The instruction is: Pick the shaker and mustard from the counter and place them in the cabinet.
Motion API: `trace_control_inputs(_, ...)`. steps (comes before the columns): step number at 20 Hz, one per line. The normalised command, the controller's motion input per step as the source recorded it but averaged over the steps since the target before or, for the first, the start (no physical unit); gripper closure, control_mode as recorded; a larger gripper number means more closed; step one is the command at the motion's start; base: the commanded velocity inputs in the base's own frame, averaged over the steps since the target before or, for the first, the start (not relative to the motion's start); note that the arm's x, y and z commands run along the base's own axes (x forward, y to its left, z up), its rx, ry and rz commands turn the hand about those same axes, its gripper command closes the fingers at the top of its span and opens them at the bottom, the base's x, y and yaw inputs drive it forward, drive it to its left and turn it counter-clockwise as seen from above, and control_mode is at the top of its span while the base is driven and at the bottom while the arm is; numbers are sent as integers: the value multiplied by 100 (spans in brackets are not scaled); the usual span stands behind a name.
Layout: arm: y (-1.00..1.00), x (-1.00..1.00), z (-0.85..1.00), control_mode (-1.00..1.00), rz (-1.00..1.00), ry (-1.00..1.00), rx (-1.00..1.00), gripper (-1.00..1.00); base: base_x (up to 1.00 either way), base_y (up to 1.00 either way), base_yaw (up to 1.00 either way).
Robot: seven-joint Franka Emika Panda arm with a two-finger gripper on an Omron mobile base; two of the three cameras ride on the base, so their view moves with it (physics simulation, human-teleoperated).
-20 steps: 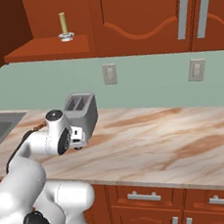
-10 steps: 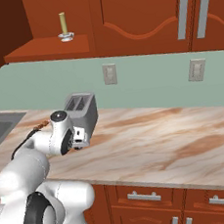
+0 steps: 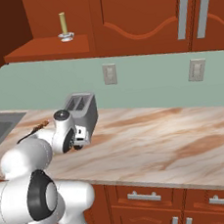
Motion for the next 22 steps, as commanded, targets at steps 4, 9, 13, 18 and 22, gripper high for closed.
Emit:
trace_control_inputs(4,2,22,-7,-100,0,0,0,-100,0,0,0)
trace_control_inputs(9,4,21,-11,-100,0,0,0,-100,0,0,0)
trace_control_inputs(13,5,17,-14,-100,0,0,0,-100,0,0,0)
trace_control_inputs(18,1,17,-15,-100,0,0,0,-100,0,0,0)
trace_control_inputs(22,0,16,-13,-100,0,0,0,-100,0,0,0)
